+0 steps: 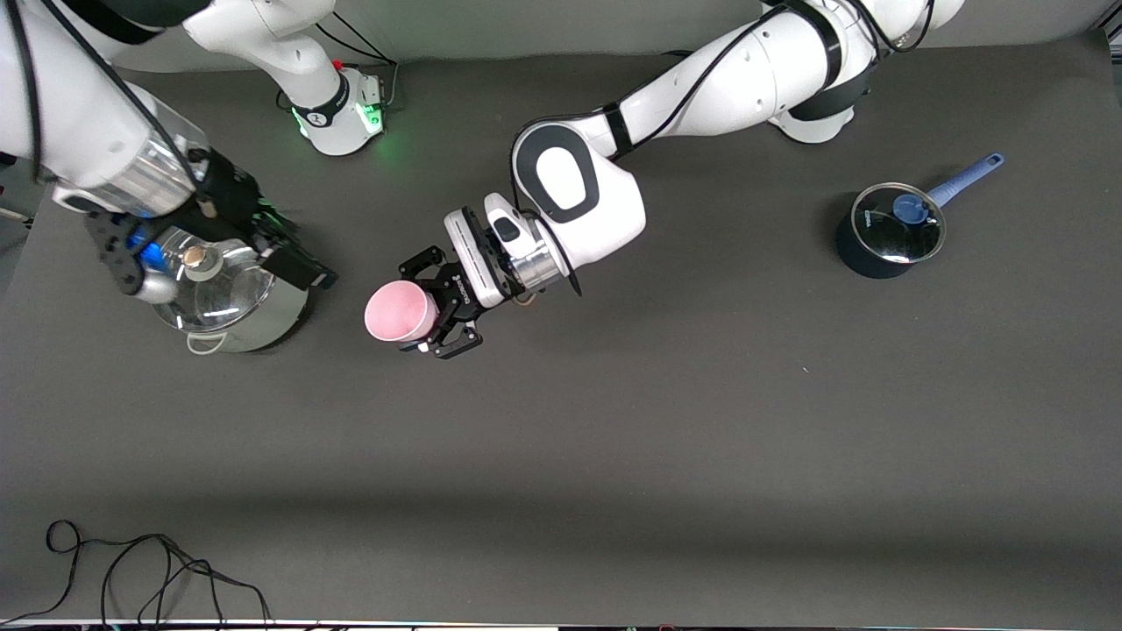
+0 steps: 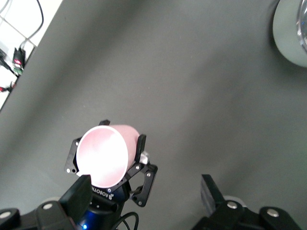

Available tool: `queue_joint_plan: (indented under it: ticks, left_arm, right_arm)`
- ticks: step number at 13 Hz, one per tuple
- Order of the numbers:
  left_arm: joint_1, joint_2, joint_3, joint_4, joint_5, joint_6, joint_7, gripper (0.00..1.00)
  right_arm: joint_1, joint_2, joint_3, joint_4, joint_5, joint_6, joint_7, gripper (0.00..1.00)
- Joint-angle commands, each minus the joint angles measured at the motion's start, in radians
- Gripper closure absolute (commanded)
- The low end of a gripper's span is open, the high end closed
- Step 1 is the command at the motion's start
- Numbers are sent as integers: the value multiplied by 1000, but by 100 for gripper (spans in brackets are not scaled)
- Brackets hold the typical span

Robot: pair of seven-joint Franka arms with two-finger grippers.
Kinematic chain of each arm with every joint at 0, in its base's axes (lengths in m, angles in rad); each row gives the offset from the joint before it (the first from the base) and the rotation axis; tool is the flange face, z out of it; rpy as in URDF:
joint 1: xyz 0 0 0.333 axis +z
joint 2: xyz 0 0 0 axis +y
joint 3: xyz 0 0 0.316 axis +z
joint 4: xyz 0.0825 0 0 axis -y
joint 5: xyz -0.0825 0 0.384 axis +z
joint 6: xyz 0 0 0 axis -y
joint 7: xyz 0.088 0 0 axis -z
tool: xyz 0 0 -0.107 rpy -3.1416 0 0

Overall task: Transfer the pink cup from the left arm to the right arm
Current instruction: 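Reach the right gripper to the pink cup held by the left gripper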

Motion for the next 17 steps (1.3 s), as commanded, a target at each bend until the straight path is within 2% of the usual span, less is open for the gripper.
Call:
queue_joint_plan:
  ticks: [1,8,13,17]
  left_arm:
    - [-23,-3,17,26,-13,18,-10,100]
    - [-23,-5,15,26,-13,18,-10,100]
    - [-23,-5,15,26,-13,18,-12,100]
    - [-23,-3,15,26,-13,18,-13,100]
  right_arm:
    - [29,54,-9,59,28,-31,35,0]
    - [18,131,-13,43,96,-15,56,0]
    - [26,168,-12,50,93,5,59,3]
    - [26,168,-10,54,91,5,64,41]
